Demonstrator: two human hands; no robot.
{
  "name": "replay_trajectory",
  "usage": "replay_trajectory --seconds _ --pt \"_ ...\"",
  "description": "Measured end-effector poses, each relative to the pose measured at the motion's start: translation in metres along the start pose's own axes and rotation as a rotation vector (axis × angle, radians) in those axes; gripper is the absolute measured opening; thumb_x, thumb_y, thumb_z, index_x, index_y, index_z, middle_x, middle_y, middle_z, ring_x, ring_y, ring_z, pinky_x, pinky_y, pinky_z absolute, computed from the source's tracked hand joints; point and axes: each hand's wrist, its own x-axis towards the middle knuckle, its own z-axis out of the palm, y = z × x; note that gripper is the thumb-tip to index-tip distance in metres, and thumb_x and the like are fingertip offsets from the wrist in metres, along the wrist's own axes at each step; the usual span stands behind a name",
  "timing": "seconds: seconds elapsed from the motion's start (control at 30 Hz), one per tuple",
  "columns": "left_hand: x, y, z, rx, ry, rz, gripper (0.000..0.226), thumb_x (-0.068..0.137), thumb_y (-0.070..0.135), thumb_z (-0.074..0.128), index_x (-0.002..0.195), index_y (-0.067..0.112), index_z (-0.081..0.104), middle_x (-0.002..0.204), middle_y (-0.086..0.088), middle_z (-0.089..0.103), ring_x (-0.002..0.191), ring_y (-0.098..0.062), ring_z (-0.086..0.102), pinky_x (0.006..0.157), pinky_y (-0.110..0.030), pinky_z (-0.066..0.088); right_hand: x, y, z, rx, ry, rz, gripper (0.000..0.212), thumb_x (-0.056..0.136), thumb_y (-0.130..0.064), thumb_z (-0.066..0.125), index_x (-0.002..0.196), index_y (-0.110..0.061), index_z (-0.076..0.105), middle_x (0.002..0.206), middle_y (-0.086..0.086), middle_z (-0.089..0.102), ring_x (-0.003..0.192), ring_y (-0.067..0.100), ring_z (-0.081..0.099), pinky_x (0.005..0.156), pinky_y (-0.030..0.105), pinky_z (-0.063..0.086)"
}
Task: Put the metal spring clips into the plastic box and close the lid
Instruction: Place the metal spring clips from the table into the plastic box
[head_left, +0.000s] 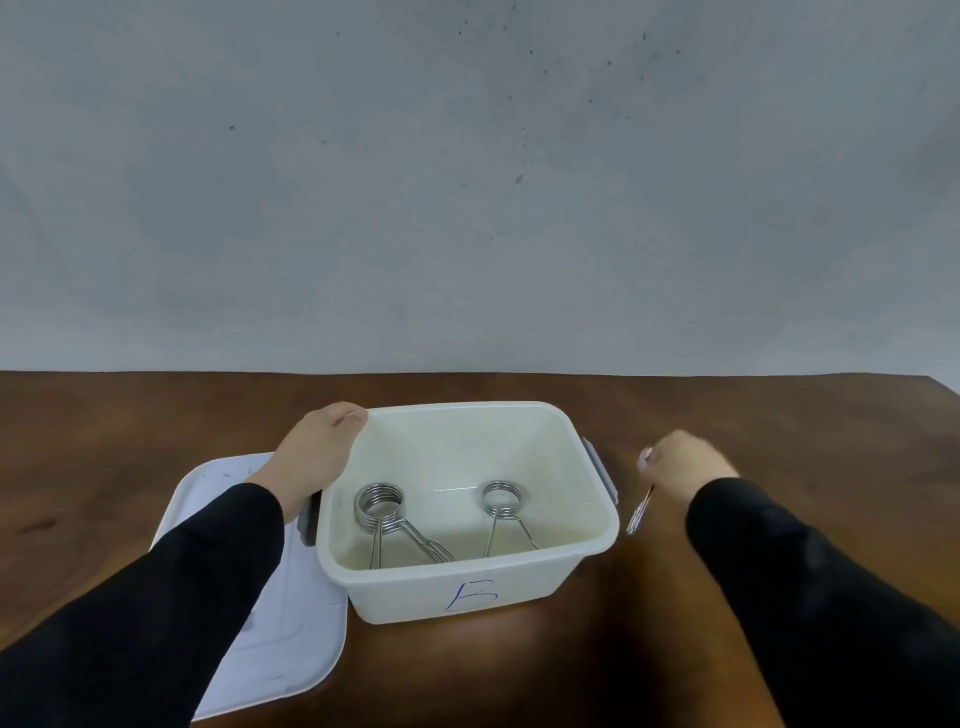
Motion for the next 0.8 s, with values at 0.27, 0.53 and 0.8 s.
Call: replay_trajectory --seconds 0.27,0.53,0.8 --pt "-0.004 0.004 -0.002 -0.028 -0.011 -0.003 0.032 0.101 0.029 0.041 0.112 0.014 0.067 0.107 -0.005 0.068 0.1 -0.025 0.06 0.071 -0.029 0.042 -0.066 -0.097 -0.124 0.123 0.16 -0.473 0.027 0.08 -0.028 0.067 0.061 -0.01 0.062 0.06 0.011 0.058 0.051 0.022 0.049 0.053 0.028 0.039" --pt "-0.003 0.005 0.0 -0.055 -0.028 0.002 0.033 0.101 0.028 0.04 0.117 0.013 0.066 0.113 -0.003 0.067 0.101 -0.021 0.058 0.073 -0.029 0.039 -0.051 -0.155 0.014 -0.271 -0.071 -0.483 0.033 0.083 -0.032 0.052 0.055 -0.015 0.046 0.053 -0.002 0.05 0.058 0.024 0.058 0.055 0.027 0.041" --pt "0.002 -0.003 -0.002 -0.053 -0.026 -0.001 0.034 0.102 0.027 0.039 0.119 0.014 0.064 0.114 -0.001 0.064 0.102 -0.017 0.054 0.081 -0.026 0.036 -0.024 -0.152 0.07 -0.404 -0.123 -0.415 0.026 0.085 -0.035 0.061 0.068 -0.018 0.051 0.063 -0.005 0.048 0.074 0.024 0.055 0.072 0.03 0.042"
